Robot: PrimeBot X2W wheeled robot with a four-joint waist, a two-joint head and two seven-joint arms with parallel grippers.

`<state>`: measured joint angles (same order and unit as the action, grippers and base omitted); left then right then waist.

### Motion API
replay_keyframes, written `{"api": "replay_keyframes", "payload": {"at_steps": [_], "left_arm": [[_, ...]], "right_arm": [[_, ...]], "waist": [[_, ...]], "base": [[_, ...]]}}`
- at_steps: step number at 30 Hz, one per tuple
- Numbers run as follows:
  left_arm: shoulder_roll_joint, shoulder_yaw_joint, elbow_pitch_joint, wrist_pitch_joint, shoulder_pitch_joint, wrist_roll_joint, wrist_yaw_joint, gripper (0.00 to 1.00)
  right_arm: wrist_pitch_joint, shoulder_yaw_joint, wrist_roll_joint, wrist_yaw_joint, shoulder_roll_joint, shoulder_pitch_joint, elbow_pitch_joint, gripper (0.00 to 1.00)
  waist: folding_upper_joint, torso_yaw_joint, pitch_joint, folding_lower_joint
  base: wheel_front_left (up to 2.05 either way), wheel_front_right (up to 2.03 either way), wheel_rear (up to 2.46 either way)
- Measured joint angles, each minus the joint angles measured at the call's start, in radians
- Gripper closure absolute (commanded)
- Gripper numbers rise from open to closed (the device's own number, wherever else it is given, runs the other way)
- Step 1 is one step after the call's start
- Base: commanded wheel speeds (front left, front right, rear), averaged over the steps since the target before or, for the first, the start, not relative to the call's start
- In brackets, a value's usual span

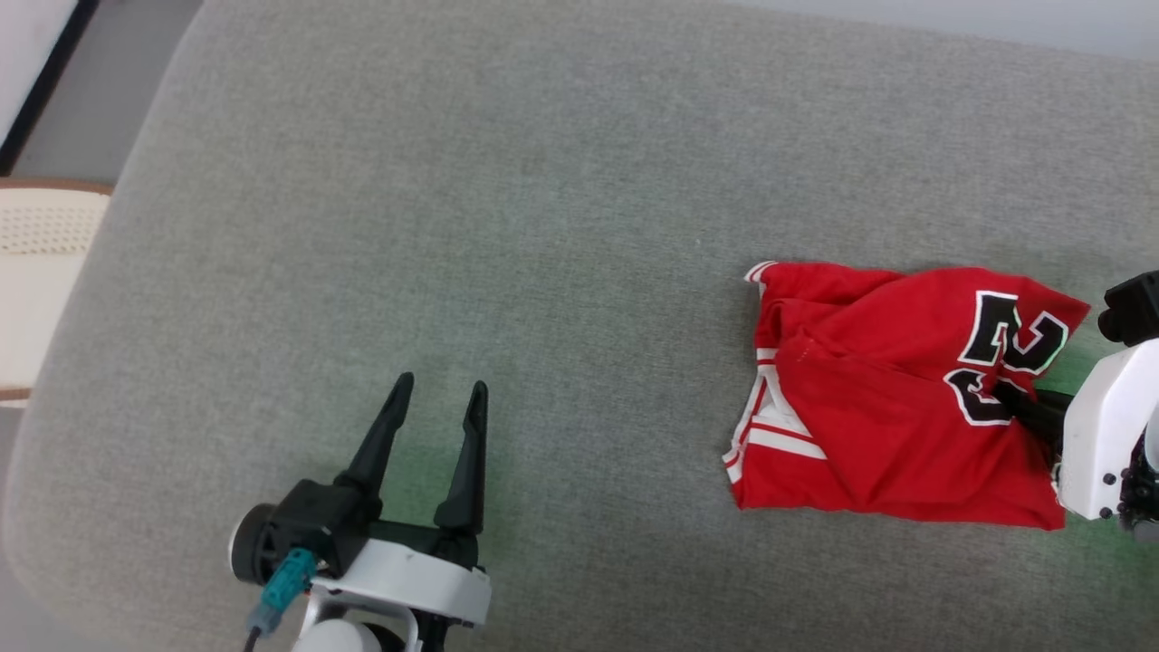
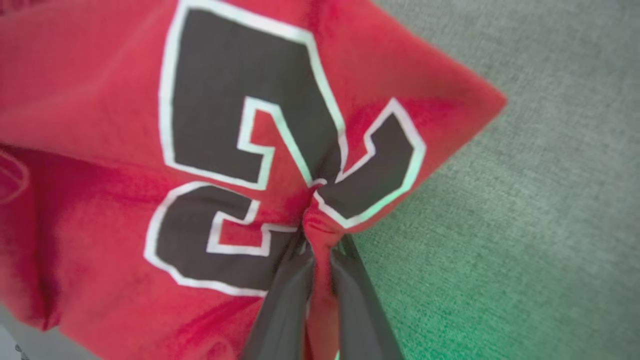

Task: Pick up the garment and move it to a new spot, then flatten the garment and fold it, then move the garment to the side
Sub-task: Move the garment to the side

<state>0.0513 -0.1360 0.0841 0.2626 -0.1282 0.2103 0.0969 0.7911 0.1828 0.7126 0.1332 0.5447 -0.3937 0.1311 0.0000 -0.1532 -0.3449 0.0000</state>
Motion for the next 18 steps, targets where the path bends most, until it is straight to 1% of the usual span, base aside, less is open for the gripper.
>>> {"api": "replay_keyframes", "payload": {"at_steps": [5,8,14,18], "left_arm": [[0.000,0.013,-0.007,0.000,-0.003,-0.021,0.002,0.00],[0.000,0.021,-0.018,0.000,-0.005,-0.034,0.006,0.00],[0.009,0.028,-0.038,0.000,-0.016,-0.061,0.013,0.00],[0.020,0.029,-0.047,0.000,-0.038,-0.071,0.018,0.00]], "right_arm": [[-0.055,-0.018,0.009,0.000,-0.034,-0.005,0.016,1.00],[-0.072,-0.048,0.008,-0.001,-0.050,-0.007,0.020,1.00],[-0.079,-0.136,-0.001,-0.002,-0.053,-0.009,0.002,1.00],[-0.078,-0.191,-0.002,-0.002,-0.040,-0.008,-0.011,1.00]], "waist": [[0.0000,0.026,0.009,0.0000],[0.0000,0.048,0.016,0.0000],[0.0000,0.106,0.028,0.0000],[0.0000,0.150,0.032,0.0000]], "base": [[0.00,0.00,0.00],[0.00,0.00,0.00],[0.00,0.00,0.00],[0.00,0.00,0.00]]}}
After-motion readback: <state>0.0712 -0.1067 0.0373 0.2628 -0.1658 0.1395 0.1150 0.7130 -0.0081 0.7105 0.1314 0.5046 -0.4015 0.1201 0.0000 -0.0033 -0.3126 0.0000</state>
